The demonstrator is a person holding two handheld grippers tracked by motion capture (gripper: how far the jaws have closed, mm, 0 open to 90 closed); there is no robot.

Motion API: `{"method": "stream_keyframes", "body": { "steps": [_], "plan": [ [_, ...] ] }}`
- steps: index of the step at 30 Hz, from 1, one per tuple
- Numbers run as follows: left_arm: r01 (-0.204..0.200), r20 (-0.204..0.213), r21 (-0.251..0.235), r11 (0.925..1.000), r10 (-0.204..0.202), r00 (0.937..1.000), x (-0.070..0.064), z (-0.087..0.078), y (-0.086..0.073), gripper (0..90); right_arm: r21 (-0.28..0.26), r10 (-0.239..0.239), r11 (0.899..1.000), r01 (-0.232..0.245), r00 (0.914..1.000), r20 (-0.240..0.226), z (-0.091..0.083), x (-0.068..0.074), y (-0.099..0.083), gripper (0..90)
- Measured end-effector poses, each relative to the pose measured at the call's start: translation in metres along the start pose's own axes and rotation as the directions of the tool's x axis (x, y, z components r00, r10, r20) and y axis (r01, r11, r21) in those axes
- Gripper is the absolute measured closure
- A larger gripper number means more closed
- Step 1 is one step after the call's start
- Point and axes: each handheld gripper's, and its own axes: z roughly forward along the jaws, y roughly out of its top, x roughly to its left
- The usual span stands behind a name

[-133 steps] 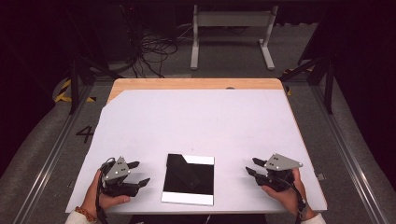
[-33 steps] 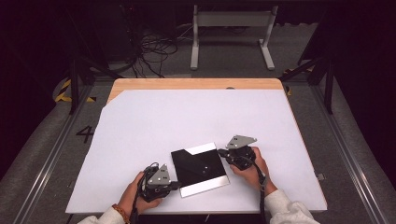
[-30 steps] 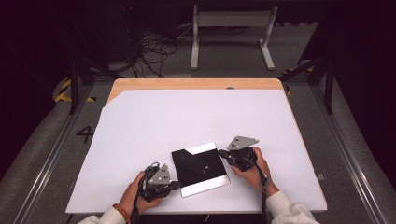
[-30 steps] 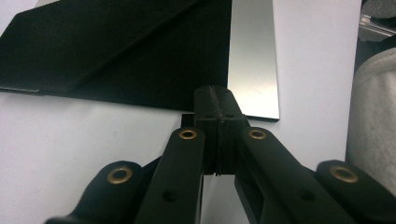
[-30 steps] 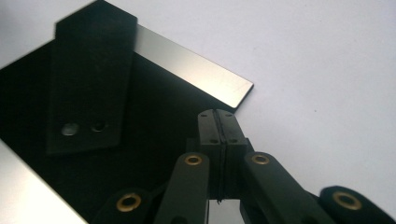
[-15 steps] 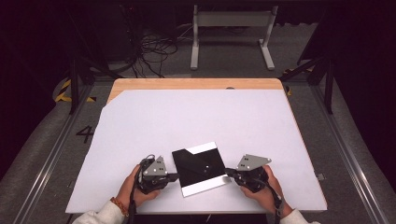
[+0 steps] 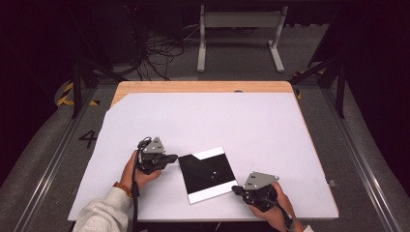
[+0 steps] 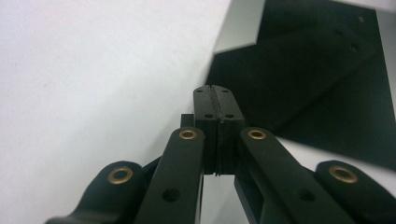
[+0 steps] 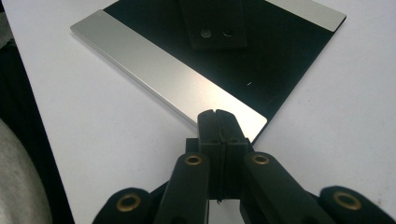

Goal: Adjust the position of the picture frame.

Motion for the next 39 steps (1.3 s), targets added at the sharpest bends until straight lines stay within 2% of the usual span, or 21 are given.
{"method": "stream_keyframes", "body": {
  "steps": [1, 4, 6, 9, 10, 12, 15, 18, 20, 24, 28, 30, 34, 39],
  "plan": [
    [-0.001, -0.001, 0.016, 0.9999, 0.001, 1.0, 0.001, 0.004, 0.002, 90.0, 0.001, -0.001, 1.0, 0.001, 1.0, 0.001, 0.0, 0.0, 0.0, 90.0],
    [-0.003, -0.009, 0.017, 0.9999, 0.003, 1.0, 0.004, 0.01, 0.005, 90.0, 0.003, -0.004, 1.0, 0.004, 1.0, -0.004, 0.002, 0.0, -0.002, 90.0],
    [0.013, -0.013, 0.003, 0.9999, -0.013, 0.9998, 0.007, 0.012, 0.007, 90.0, 0.005, -0.009, 1.0, 0.009, 1.0, -0.001, 0.002, 0.001, -0.002, 90.0],
    [0.011, -0.028, 0.029, 0.9995, -0.01, 0.9996, 0.011, 0.016, 0.008, 90.0, 0.008, -0.008, 1.0, 0.008, 1.0, -0.002, 0.001, 0.001, -0.002, 90.0],
    [0.027, -0.021, 0.03, 0.9992, -0.027, 0.9994, 0.012, 0.019, 0.007, 90.0, 0.009, -0.009, 1.0, 0.009, 1.0, -0.002, 0.001, 0.001, -0.003, 90.0],
    [0.02, -0.03, 0.044, 0.9988, -0.019, 0.9994, 0.013, 0.022, 0.007, 90.0, 0.01, -0.011, 1.0, 0.011, 0.9999, -0.001, 0.0, 0.001, -0.003, 90.0],
    [0.015, -0.015, 0.051, 0.9986, -0.014, 0.9998, 0.014, 0.026, 0.008, 90.0, 0.012, -0.015, 1.0, 0.015, 0.9999, 0.002, 0.0, 0.001, -0.003, 90.0],
    [0.005, -0.002, 0.058, 0.9983, -0.005, 1.0, 0.013, 0.026, 0.008, 90.0, 0.009, -0.022, 1.0, 0.021, 0.9995, 0.024, 0.0, 0.002, -0.003, 90.0],
    [-0.012, -0.011, 0.065, 0.9978, 0.012, 0.9999, 0.012, 0.026, 0.009, 90.0, 0.005, -0.024, 1.0, 0.024, 0.9994, 0.025, 0.0, 0.001, -0.004, 90.0],
    [-0.015, -0.001, 0.067, 0.9976, 0.015, 0.9999, 0.012, 0.025, 0.009, 90.0, 0.004, -0.038, 0.999, 0.037, 0.9986, 0.038, 0.001, 0.002, -0.004, 90.0],
    [-0.026, -0.007, 0.083, 0.9962, 0.026, 0.9996, 0.01, 0.024, 0.009, 90.0, 0.004, -0.045, 0.999, 0.045, 0.9973, 0.058, 0.0, 0.001, -0.004, 90.0],
    [-0.037, -0.012, 0.098, 0.9945, 0.039, 0.9992, 0.007, 0.022, 0.009, 90.0, 0.004, -0.042, 0.999, 0.042, 0.9968, 0.069, 0.0, -0.002, -0.005, 90.0],
    [-0.023, 0.01, 0.097, 0.995, 0.023, 0.9997, 0.008, 0.016, 0.004, 90.0, 0.0, -0.021, 1.0, 0.022, 0.9959, 0.088, 0.003, -0.01, -0.003, 90.0],
    [-0.032, -0.002, 0.106, 0.9939, 0.032, 0.9995, 0.004, 0.01, -0.001, 90.0, -0.008, -0.004, 1.0, 0.005, 0.9947, 0.102, 0.007, -0.019, 0.002, 90.0]
  ]
}}
